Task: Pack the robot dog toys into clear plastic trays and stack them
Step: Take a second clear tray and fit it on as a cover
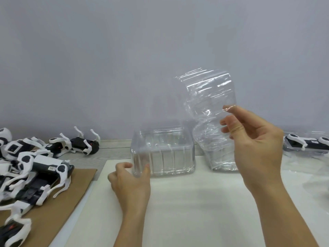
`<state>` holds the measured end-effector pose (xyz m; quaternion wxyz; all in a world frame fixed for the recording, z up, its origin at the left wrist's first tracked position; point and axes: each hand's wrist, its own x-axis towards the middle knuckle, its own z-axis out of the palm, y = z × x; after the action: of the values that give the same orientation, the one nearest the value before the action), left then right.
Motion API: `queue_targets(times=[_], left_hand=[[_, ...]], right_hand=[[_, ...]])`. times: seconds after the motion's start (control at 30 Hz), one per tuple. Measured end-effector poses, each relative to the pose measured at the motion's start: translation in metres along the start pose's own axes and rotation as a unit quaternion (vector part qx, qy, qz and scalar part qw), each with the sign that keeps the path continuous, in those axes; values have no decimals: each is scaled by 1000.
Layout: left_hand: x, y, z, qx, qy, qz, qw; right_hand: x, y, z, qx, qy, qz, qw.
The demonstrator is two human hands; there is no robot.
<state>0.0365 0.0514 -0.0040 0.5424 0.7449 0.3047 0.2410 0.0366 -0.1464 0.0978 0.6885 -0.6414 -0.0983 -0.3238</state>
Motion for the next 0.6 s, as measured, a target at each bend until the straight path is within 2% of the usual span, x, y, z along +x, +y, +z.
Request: queue_targets(times=[0.27, 0.37, 0.43, 0.5, 0.6], left_hand=[[4, -1, 0, -21, -39, 8, 999], [3, 0, 0, -14, -39, 3, 999], [1, 0, 1, -8, -42, 28, 999], [-1, 1, 2, -24, -71, 48, 996], [-4, 2, 3, -37, -155, 58, 985]], right_hand=[[7, 0, -11, 9, 36, 32, 999], [10, -3, -18, 44, 45, 60, 996], [12, -4, -20, 77, 42, 84, 993], [13, -4, -22, 107, 37, 109, 988], [13, -5, -23, 142, 26, 139, 980]])
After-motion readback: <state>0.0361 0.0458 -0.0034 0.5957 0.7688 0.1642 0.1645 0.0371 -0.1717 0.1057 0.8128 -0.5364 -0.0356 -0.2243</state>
